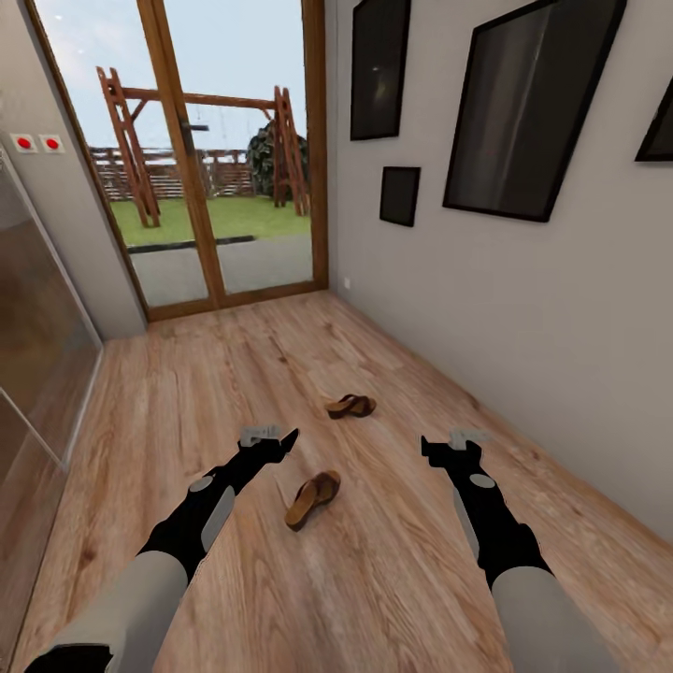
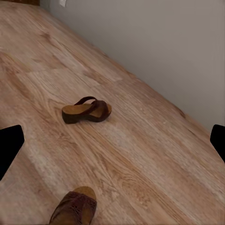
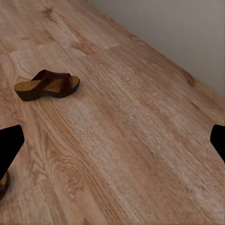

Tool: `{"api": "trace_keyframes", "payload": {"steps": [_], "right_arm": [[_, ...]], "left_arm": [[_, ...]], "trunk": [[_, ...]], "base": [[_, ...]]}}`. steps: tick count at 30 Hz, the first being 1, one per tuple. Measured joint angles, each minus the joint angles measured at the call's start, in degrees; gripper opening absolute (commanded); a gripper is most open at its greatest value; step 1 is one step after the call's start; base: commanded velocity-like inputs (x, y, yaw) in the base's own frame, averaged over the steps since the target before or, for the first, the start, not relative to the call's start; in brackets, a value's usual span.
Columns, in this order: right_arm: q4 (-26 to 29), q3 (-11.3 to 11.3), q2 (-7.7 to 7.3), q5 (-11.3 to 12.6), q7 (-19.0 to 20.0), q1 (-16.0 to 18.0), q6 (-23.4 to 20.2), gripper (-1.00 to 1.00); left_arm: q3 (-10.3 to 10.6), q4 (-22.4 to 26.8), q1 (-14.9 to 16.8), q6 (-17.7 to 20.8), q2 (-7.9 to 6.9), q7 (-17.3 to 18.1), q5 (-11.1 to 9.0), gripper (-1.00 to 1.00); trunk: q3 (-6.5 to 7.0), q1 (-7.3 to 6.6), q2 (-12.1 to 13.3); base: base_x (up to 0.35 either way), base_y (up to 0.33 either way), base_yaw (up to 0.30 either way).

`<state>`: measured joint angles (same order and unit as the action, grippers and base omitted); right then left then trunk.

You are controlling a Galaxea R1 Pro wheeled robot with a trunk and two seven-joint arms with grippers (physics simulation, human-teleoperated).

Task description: Pick up the two gym shoes and the two sandals from the corridor floor and place them onto the hallstand (shoe rack) in the corridor, making sure they are on the rack and not on the floor. Arrange them so the two gym shoes are next to each other and the two sandals are next to each other.

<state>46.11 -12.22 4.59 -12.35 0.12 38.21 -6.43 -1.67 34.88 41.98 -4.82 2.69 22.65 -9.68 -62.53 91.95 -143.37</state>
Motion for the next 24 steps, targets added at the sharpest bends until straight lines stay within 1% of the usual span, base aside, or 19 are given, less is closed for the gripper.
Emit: {"api": "trace_keyframes", "payload": {"steps": [8, 12, 17, 21, 24], "right_arm": [[0.0, 0.0, 0.0, 0.0, 0.01, -0.01, 0.0, 1.0], [0.01, 0.0, -0.02, 0.01, 0.01, -0.01, -0.01, 1.0], [0.03, -0.01, 0.0, -0.01, -0.01, -0.01, -0.03, 1.0], [0.02, -0.02, 0.0, -0.01, 0.0, 0.0, -0.02, 1.0], [0.01, -0.01, 0.01, -0.01, 0.01, 0.0, -0.01, 1.0]], "left_arm": [[0.0, 0.0, 0.0, 0.0, 0.0, -0.01, -0.02, 1.0], [0.0, -0.01, 0.01, -0.01, 0.01, -0.01, -0.02, 1.0], [0.01, -0.03, 0.01, -0.02, 0.01, 0.02, -0.04, 1.0], [0.0, -0.02, 0.0, -0.02, 0.0, 0.0, -0.07, 1.0], [0.0, -0.01, 0.0, -0.01, 0.0, 0.0, -0.08, 1.0]], "trunk": [[0.0, 0.0, 0.0], [0.0, 0.0, 0.0], [0.0, 0.01, 0.0], [0.0, 0.02, 0.0], [0.0, 0.0, 0.0]], "base": [[0.18, 0.286, -0.004], [0.177, 0.277, -0.111], [0.068, 0.072, -0.201], [0.032, 0.034, -0.051], [0.172, 0.184, -0.008]]}}
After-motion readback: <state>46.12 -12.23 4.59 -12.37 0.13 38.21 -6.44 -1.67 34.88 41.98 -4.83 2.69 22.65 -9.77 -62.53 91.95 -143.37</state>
